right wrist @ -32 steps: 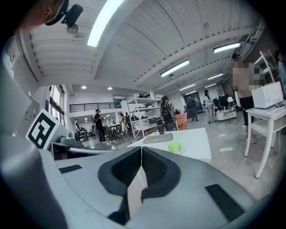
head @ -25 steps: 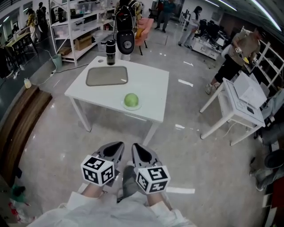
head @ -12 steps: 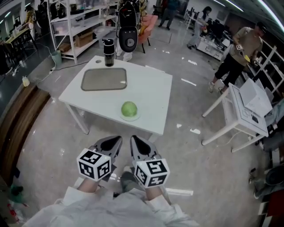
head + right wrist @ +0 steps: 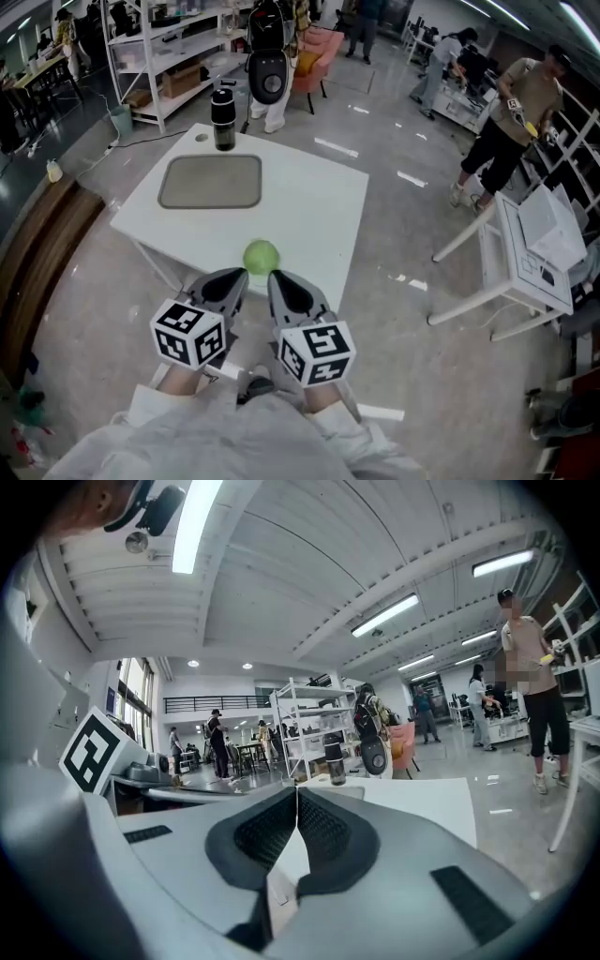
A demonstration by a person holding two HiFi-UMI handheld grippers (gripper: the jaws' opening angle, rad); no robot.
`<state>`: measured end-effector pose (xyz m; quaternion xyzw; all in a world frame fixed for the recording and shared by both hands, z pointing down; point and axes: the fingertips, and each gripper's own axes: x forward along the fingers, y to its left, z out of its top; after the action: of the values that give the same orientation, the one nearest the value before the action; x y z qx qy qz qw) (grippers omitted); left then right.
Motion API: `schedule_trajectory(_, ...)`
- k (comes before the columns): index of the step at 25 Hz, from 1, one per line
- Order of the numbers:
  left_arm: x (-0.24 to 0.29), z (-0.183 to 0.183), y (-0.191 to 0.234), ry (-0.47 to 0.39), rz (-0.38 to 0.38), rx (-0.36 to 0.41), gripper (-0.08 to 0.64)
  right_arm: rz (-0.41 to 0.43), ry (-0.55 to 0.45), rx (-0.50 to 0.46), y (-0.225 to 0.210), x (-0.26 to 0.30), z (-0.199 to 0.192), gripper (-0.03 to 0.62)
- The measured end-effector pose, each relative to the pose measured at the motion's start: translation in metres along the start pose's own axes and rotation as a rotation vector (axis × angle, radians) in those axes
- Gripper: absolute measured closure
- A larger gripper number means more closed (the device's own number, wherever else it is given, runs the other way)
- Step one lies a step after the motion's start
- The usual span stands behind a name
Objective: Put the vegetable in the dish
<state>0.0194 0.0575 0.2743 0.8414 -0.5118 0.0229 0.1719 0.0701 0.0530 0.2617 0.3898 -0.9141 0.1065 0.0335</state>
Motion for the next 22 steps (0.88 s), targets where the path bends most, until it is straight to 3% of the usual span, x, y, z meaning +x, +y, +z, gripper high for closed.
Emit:
schedule_trajectory(8,0.03,-0.009,0.022,0.031,0.047,-0.031,0.551,0.009,0.026,0.03,-0.034,0.026,-0.007,0.577)
schedule_trajectory(22,0.062,-0.012,0.057,0.119,0.019,-0.044,0.551,-0.037,0.074,0.068,-0.054,0.063,-0.017,0.577)
